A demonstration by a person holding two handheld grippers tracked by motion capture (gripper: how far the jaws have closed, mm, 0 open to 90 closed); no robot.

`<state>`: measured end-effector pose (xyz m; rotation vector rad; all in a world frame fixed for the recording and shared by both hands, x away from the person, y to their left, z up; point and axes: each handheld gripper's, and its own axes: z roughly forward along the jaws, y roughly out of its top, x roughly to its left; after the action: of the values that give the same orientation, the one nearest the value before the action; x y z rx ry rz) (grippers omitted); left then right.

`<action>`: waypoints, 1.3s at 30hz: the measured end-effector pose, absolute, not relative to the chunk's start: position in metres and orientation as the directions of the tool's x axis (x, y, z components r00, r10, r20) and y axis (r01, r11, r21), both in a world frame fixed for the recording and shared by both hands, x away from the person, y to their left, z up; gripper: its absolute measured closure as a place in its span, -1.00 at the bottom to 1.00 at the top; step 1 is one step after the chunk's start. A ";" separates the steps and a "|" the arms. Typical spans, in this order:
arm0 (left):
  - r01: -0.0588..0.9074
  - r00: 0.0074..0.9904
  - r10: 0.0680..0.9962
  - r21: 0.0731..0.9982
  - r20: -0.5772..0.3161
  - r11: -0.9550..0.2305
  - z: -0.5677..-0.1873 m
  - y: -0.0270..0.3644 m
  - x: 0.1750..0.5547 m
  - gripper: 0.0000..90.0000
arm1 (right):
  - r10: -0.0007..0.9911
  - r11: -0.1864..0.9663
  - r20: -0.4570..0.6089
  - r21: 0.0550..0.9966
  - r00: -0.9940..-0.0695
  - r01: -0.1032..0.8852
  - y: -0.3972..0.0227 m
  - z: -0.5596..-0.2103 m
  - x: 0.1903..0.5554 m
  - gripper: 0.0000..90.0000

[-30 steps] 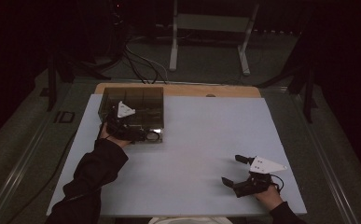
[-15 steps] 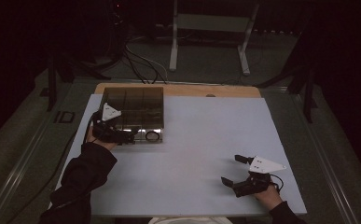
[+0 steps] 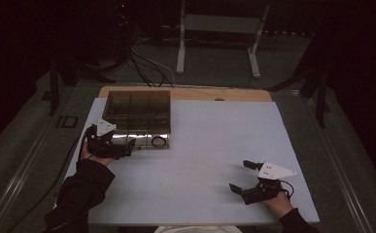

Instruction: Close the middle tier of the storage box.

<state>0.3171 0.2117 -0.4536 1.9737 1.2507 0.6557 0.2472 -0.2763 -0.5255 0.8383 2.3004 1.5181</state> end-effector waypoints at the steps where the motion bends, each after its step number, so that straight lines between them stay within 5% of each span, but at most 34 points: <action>1: 0.561 0.405 0.913 0.776 0.047 -0.289 -0.455 0.213 0.316 -0.98 | 0.592 0.289 0.094 0.902 -0.801 0.320 -0.276 -0.526 0.248 -1.00; 27: 0.630 0.328 0.945 0.743 0.010 -0.226 -0.506 0.224 0.281 -0.98 | 0.584 0.294 0.095 0.901 -0.806 0.319 -0.275 -0.525 0.248 -1.00; 39: 0.650 0.342 0.937 0.702 0.072 -0.291 -0.517 0.208 0.281 -0.98 | 0.582 0.293 0.100 0.900 -0.807 0.322 -0.274 -0.526 0.248 -1.00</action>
<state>0.2814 0.2079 -0.5169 2.0389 1.3818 0.6530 0.2484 -0.2742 -0.5259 0.8297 2.3155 1.5219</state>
